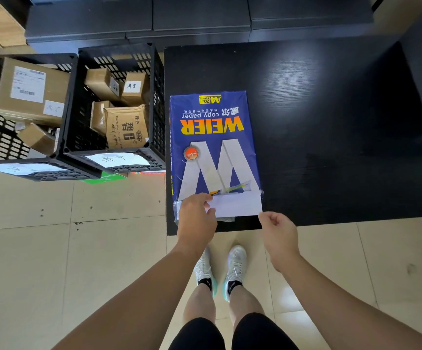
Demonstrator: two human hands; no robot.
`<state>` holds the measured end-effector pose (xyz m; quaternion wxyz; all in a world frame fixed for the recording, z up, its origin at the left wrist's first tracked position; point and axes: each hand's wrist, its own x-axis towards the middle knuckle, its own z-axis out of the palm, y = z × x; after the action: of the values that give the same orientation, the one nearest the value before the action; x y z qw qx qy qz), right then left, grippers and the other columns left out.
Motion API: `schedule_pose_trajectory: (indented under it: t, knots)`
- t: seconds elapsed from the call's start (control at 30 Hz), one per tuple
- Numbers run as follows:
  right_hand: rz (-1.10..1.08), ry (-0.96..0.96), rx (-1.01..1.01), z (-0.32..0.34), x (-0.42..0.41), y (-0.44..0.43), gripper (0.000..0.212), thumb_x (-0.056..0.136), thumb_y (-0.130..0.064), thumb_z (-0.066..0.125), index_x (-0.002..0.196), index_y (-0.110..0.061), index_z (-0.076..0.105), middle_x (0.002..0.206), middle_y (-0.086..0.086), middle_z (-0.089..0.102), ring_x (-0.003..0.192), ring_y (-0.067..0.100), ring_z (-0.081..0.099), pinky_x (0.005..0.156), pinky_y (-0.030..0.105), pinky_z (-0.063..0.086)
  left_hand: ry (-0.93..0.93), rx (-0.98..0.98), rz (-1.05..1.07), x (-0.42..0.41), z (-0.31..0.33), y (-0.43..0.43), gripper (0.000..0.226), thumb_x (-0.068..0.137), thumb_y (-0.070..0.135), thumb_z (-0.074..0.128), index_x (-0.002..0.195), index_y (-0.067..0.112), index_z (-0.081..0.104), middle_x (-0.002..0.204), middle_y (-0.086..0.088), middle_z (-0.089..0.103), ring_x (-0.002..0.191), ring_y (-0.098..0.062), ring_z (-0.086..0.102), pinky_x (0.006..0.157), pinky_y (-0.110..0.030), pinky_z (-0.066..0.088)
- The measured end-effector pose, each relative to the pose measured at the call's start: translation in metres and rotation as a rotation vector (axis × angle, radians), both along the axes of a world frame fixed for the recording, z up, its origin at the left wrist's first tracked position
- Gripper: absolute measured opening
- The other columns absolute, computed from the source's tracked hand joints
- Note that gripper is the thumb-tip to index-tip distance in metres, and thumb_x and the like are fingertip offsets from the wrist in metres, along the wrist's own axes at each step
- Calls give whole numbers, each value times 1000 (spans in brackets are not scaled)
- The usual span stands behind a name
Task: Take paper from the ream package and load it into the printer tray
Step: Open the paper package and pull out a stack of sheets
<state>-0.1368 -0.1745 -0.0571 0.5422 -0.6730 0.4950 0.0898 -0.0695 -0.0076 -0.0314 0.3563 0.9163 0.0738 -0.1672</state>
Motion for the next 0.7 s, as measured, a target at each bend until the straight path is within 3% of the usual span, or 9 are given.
schedule_pose_trajectory:
  t: [0.1,0.2,0.37,0.5,0.6,0.7]
  knots:
    - [-23,-26,43,0,6,-9,25,86,-41,68,101,-21,71,96,-5,71,90,15,66,80,31,51,6,-3,11,-2,-1,0,29,89,5,65,118,9,68,104,-6,70,102,-20,63,89,-18,39]
    - [46,-20,35,-2,25,-15,25,82,-45,71,97,-26,73,93,-4,73,89,15,67,86,37,55,10,-1,21,-3,-2,0,29,90,5,64,118,10,68,105,-6,70,102,-19,63,88,-18,39]
    - [147,-11,52,-5,34,-19,16,88,-27,71,99,-15,72,78,0,70,62,12,60,70,32,54,-13,-9,45,-6,-4,-2,28,89,4,65,116,8,69,104,-7,71,100,-19,63,85,-17,37]
    - [229,8,68,-10,8,-24,15,90,-26,68,94,-12,72,79,3,68,66,16,56,68,31,49,-46,-14,48,-13,-8,-1,28,87,5,68,115,7,69,102,-7,71,89,-14,58,83,-16,36]
    - [267,39,124,-11,-18,-29,13,91,-27,68,91,-14,71,90,4,72,73,18,58,75,34,51,-48,-6,54,-23,-11,2,27,86,5,69,113,8,69,102,-6,70,87,-11,54,81,-17,36]
    - [277,43,200,-6,-20,-31,22,86,-36,71,95,-16,73,92,6,75,81,24,65,90,47,58,-75,10,114,-35,-13,11,29,84,7,71,113,10,70,100,-6,69,87,-11,53,81,-20,38]
